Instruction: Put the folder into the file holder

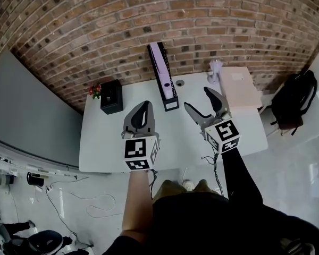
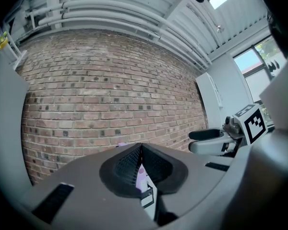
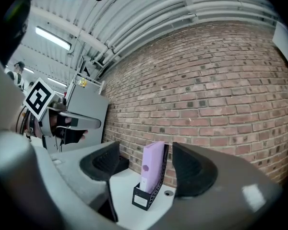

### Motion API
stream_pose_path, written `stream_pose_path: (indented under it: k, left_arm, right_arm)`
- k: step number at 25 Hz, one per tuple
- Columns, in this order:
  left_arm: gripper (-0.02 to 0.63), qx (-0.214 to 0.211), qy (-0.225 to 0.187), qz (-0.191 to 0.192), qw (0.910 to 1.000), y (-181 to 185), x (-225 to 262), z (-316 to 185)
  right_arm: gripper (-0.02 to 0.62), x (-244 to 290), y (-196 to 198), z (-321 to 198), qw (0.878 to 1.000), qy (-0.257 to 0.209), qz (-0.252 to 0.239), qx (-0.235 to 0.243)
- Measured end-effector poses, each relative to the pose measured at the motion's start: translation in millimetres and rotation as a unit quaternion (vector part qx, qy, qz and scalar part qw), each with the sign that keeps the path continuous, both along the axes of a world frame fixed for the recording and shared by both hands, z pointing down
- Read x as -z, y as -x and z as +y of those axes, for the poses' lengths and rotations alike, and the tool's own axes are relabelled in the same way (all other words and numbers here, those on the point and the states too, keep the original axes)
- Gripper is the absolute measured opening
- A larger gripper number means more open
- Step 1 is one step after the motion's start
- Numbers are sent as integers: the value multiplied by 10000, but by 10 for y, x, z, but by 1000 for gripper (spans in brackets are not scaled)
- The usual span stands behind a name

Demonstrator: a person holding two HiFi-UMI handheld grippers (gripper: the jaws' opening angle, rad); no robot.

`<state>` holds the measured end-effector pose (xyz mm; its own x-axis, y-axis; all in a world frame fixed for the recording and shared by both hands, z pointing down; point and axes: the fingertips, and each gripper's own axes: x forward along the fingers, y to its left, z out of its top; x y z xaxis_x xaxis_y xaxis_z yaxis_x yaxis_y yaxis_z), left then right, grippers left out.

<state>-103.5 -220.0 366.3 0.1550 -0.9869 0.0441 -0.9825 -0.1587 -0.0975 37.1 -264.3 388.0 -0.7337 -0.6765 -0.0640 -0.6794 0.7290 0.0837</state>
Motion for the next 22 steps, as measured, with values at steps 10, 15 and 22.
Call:
stream_pose_path:
  k: [10, 15, 22]
  left_arm:
    - [9, 45, -23, -90, 9999, -31, 27, -3]
    - [9, -80, -83, -93, 9999, -95, 21, -29]
    - [9, -65, -111, -145, 9998, -93, 22, -36]
  right_arm:
    - [337, -77, -92, 26, 10000, 63, -20, -74]
    - [337, -84, -150, 31, 9998, 142, -118, -94]
    - [337, -108, -147, 0, 9998, 167, -67, -96]
